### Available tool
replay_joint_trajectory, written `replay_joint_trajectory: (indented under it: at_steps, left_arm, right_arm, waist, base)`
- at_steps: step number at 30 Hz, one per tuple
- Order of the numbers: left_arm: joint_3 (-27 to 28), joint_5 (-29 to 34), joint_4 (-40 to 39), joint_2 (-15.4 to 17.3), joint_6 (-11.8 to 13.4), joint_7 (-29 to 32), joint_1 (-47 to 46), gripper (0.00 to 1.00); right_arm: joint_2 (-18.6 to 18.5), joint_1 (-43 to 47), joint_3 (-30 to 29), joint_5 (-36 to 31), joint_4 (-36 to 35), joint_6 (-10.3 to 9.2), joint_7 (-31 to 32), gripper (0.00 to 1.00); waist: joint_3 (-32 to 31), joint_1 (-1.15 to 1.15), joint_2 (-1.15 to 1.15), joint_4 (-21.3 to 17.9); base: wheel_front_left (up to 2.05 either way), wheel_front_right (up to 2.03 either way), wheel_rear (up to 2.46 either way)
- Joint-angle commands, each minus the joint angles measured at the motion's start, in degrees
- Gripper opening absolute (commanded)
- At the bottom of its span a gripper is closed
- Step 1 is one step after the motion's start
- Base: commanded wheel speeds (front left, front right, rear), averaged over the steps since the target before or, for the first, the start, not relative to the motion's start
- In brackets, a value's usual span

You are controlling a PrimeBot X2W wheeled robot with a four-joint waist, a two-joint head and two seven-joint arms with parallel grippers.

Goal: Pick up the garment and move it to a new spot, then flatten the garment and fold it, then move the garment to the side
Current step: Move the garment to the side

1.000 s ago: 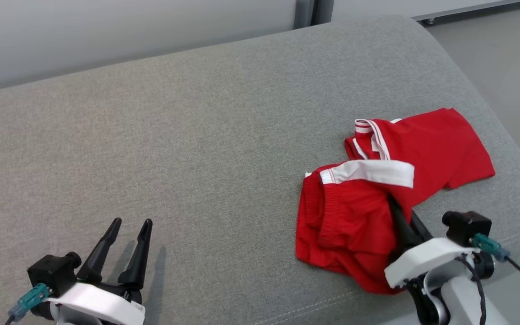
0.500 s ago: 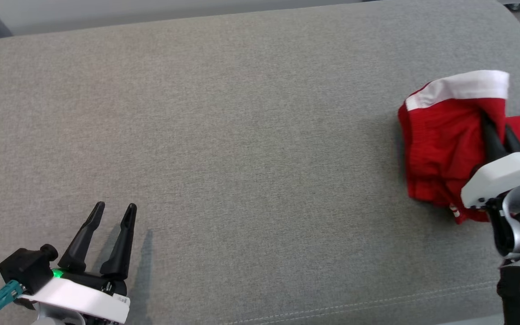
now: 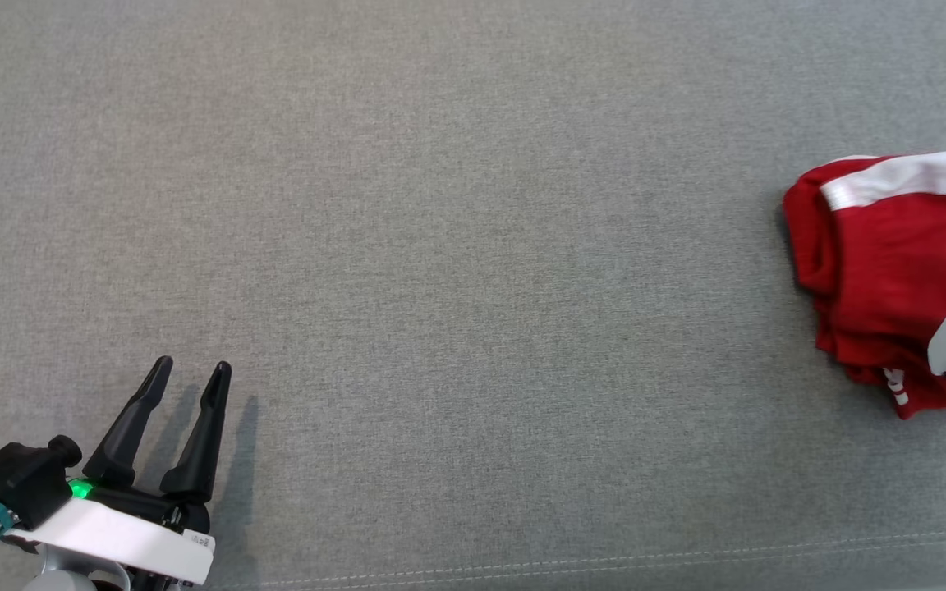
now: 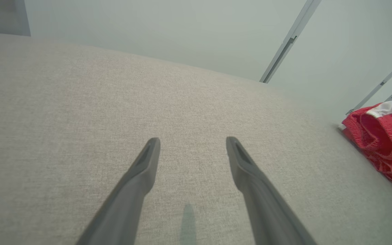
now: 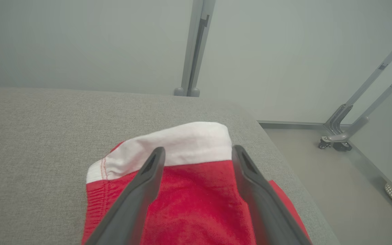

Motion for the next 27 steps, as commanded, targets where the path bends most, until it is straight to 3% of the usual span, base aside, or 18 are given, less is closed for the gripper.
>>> replay_joint_trajectory:
  at_steps: [1,4,11,18,27]
  left_arm:
    - [2.10,-0.71,-1.40,1.82,-0.41,-0.59,-2.22,1.00]
    - [1.98,-1.01,-1.33,2.12,-0.41,-0.59,-2.52,1.00]
    - [3.38,0.52,0.75,0.80,-0.41,-0.59,-2.99,1.00]
    - [6.13,5.06,4.88,-2.98,-0.41,-0.59,-2.80,1.00]
    - [9.85,13.28,11.53,-8.60,-0.41,-0.59,-1.70,1.00]
  right_arm:
    - [-0.58,-1.88,0.33,-1.24,-2.21,0.19,-1.35,1.00]
    - [-0.58,-3.36,0.97,-2.80,-2.29,0.19,-5.52,1.00]
    - [-0.58,-2.77,7.75,0.91,-1.55,0.19,-12.32,1.00]
    - [-0.58,1.56,14.64,7.41,1.43,0.19,-17.45,1.00]
    - [-0.58,6.56,17.29,11.18,9.94,0.19,-22.84,1.00]
  waist:
    - [0.47,0.00,0.00,0.42]
    - [0.63,0.00,0.00,1.16]
    - [-2.23,0.00,0.00,1.76]
    - [-8.38,0.00,0.00,2.86]
    - [-16.50,0.00,0.00,5.04]
  base:
    - [0.00,0.00,0.00]
    - [0.00,0.00,0.00]
    - [0.00,0.00,0.00]
    - [0.00,0.00,0.00]
    - [0.00,0.00,0.00]
